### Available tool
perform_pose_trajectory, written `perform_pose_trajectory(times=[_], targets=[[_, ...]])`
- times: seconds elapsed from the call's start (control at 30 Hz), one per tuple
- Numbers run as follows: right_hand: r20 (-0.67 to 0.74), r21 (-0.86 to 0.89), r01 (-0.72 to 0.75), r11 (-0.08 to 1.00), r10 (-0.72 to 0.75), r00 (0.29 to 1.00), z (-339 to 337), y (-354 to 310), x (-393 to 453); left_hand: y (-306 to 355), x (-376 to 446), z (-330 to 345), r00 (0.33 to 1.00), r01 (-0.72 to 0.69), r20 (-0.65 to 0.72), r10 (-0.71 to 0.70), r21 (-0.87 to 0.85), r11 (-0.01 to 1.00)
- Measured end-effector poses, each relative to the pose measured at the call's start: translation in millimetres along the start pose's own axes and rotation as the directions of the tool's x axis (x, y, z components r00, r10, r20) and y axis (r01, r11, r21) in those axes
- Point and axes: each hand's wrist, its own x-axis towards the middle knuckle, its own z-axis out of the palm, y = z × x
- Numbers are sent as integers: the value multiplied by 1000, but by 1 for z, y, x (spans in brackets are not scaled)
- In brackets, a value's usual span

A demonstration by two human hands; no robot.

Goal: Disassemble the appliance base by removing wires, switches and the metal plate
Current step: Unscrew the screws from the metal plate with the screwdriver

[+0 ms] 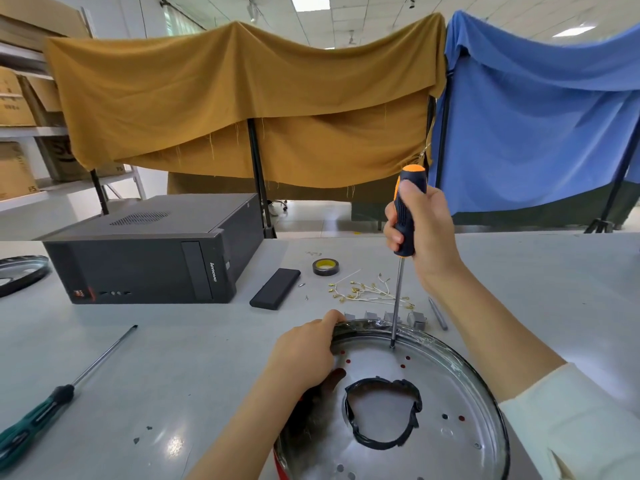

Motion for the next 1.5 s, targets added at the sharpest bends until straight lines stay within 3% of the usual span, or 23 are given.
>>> perform_pose_trajectory(times=[0.1, 0.2, 0.43, 0.6, 0.77, 0.97, 1.2, 1.37, 1.5], targets=[[-15, -113, 59, 992, -61, 998, 4, 3, -3, 1, 0, -1, 1000, 5, 6, -5, 4, 1000], [-16, -75, 97, 992, -99, 995, 6, 4, -6, 1, 0, -1, 1000, 5, 5, -5, 3, 1000], [20, -92, 27, 995, -25, 999, 6, 2, -6, 1, 0, -2, 1000, 5, 14, -5, -4, 1000], [-51, -211, 97, 973, -110, 993, 11, 5, -7, 1, -1, -2, 1000, 2, 1, -2, -4, 1000], [-106, -318, 55, 946, -93, 990, 13, 6, -8, 0, 0, -2, 1000, 2, 2, -2, 0, 1000], [-15, -150, 65, 987, -68, 998, 13, 6, -12, 0, -1, -1, 1000, -5, -1, 5, -3, 1000], [-91, -144, 67, 987, -81, 993, 11, 10, -11, 1, -2, -2, 1000, -6, 6, 6, -5, 1000], [-41, -53, 67, 996, -69, 997, 10, 8, -12, 2, -2, -3, 1000, -13, 8, 13, 4, 1000], [-28, -128, 105, 986, -109, 994, 8, 10, -10, 2, -2, -3, 1000, -7, 14, 7, 7, 1000]])
